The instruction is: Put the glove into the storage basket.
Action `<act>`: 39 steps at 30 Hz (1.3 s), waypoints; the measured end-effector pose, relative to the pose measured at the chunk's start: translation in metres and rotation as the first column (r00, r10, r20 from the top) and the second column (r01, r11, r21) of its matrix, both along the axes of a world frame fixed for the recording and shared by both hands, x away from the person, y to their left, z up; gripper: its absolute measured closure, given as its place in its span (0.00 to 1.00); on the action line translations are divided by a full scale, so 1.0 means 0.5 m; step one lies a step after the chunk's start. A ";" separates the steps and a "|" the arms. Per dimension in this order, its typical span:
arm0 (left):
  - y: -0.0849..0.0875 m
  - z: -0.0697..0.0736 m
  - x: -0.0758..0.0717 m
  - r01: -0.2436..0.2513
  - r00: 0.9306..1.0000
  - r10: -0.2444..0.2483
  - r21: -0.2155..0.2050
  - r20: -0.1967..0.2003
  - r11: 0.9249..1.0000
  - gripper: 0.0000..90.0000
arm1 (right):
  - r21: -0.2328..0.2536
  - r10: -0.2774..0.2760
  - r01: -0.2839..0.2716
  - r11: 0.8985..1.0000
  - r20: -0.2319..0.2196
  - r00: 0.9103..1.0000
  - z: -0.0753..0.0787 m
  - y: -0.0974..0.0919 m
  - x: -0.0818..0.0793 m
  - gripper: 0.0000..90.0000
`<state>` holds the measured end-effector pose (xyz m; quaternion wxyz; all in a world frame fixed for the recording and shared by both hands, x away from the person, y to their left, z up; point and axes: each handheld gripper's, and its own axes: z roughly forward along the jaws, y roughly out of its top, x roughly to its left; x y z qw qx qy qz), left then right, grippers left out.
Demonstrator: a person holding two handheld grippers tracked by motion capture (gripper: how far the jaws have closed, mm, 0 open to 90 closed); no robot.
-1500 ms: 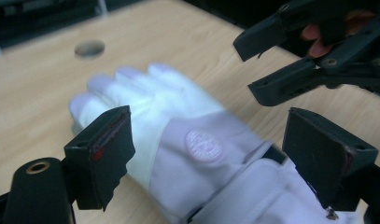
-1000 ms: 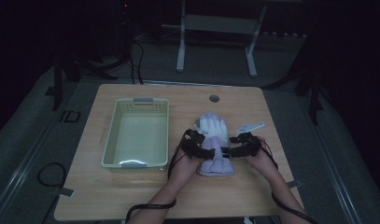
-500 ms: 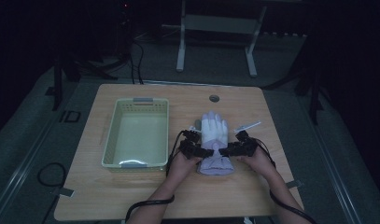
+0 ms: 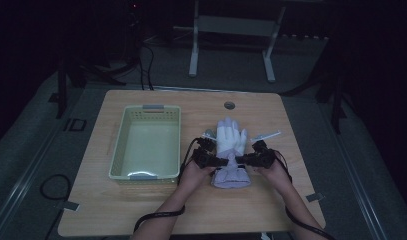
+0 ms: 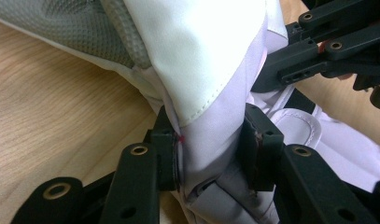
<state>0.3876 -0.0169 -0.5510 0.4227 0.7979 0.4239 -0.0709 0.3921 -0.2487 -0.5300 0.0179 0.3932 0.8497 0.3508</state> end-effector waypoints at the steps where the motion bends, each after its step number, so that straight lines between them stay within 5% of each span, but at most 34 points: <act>1: -0.001 0.004 -0.001 0.003 1.000 -0.003 0.008 0.003 1.000 0.71 | 0.000 -0.001 0.001 1.000 0.003 1.000 0.002 0.000 -0.001 0.90; 23: 0.001 0.146 -0.039 0.028 0.991 -0.035 0.052 0.125 0.998 0.73 | 0.007 0.016 -0.017 1.000 0.147 0.989 0.130 0.001 -0.049 0.91; 30: 0.022 0.203 -0.043 0.036 0.984 -0.049 0.074 0.172 0.997 0.74 | 0.038 0.017 -0.024 0.999 0.186 0.982 0.181 0.016 -0.055 0.91; 39: 0.071 0.242 -0.044 0.037 0.981 -0.054 0.095 0.185 0.995 0.74 | 0.050 0.036 -0.048 0.998 0.205 0.978 0.213 0.060 -0.054 0.90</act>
